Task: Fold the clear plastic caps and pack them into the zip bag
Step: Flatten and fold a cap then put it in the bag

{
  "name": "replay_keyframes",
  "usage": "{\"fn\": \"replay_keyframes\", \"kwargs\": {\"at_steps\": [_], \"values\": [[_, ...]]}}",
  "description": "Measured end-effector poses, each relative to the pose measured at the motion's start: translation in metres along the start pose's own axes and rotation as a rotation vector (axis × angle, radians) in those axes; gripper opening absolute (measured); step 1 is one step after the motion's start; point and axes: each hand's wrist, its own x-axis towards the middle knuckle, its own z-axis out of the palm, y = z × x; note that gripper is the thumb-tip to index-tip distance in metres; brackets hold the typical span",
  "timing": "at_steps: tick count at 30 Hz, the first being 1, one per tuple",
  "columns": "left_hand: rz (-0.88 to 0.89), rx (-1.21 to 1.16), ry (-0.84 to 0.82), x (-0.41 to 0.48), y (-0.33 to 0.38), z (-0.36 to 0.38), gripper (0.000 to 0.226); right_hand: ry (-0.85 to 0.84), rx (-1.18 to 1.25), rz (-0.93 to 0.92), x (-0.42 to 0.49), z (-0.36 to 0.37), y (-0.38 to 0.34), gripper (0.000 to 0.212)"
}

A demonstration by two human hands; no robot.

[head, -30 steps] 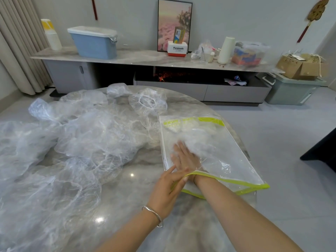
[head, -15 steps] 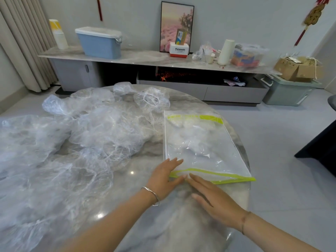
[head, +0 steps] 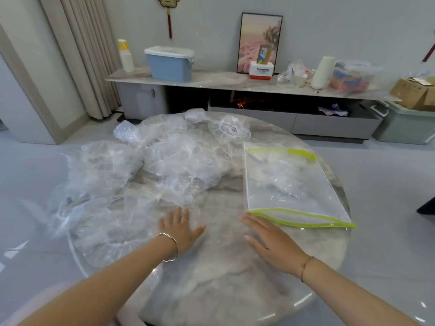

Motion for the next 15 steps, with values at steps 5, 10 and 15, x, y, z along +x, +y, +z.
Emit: {"fn": "replay_keyframes", "kwargs": {"at_steps": [5, 10, 15], "values": [[0.473, 0.040, -0.047, -0.041, 0.017, 0.019, 0.116, 0.020, -0.029, -0.051, 0.015, 0.005, -0.024, 0.061], [0.661, 0.145, 0.036, -0.058, 0.004, 0.023, 0.107, -0.192, -0.193, -0.181, 0.008, 0.018, -0.024, 0.091], [0.559, 0.160, -0.025, -0.061, -0.015, 0.021, 0.090, -0.253, -0.294, -0.160, -0.002, 0.026, -0.016, 0.105]]}}
